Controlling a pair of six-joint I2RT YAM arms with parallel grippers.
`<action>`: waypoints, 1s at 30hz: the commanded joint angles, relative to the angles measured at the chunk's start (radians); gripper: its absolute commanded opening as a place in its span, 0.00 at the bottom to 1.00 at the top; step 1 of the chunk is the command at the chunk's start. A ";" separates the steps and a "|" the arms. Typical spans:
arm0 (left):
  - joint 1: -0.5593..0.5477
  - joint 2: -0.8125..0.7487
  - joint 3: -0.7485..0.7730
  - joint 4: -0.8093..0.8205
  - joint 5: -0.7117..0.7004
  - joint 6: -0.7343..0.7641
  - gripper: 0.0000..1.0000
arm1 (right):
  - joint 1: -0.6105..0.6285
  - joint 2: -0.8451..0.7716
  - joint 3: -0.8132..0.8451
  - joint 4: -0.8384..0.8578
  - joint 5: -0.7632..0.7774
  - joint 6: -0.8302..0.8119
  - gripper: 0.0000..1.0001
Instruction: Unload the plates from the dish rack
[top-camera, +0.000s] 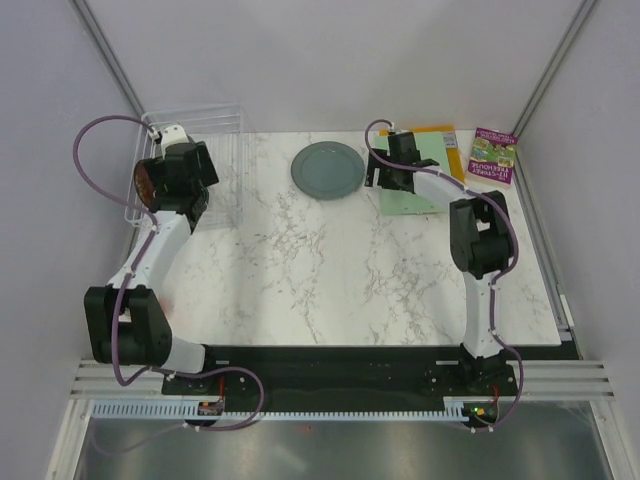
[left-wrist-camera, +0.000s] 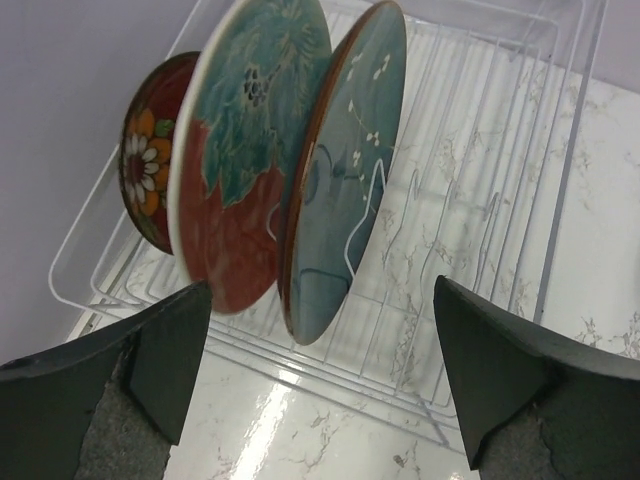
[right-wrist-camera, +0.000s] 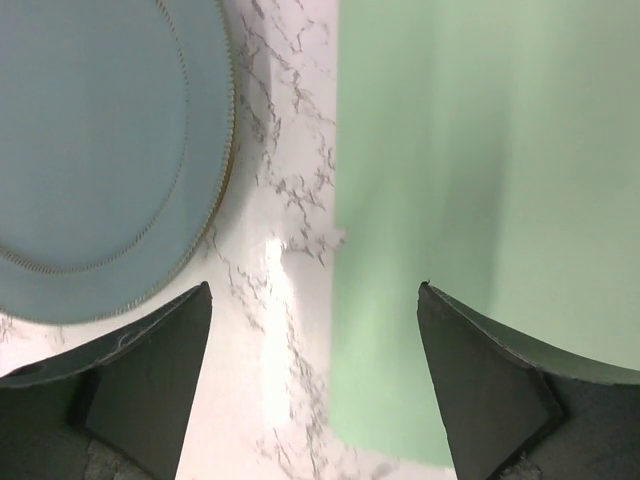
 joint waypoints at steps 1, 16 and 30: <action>0.010 0.084 0.102 0.048 -0.018 0.010 0.97 | 0.015 -0.201 -0.108 0.030 0.043 -0.055 0.91; 0.026 0.353 0.294 0.065 -0.137 0.043 0.93 | 0.022 -0.546 -0.429 0.087 0.014 -0.072 0.90; 0.044 0.388 0.294 0.083 -0.134 0.014 0.02 | 0.022 -0.623 -0.519 0.087 0.003 -0.075 0.89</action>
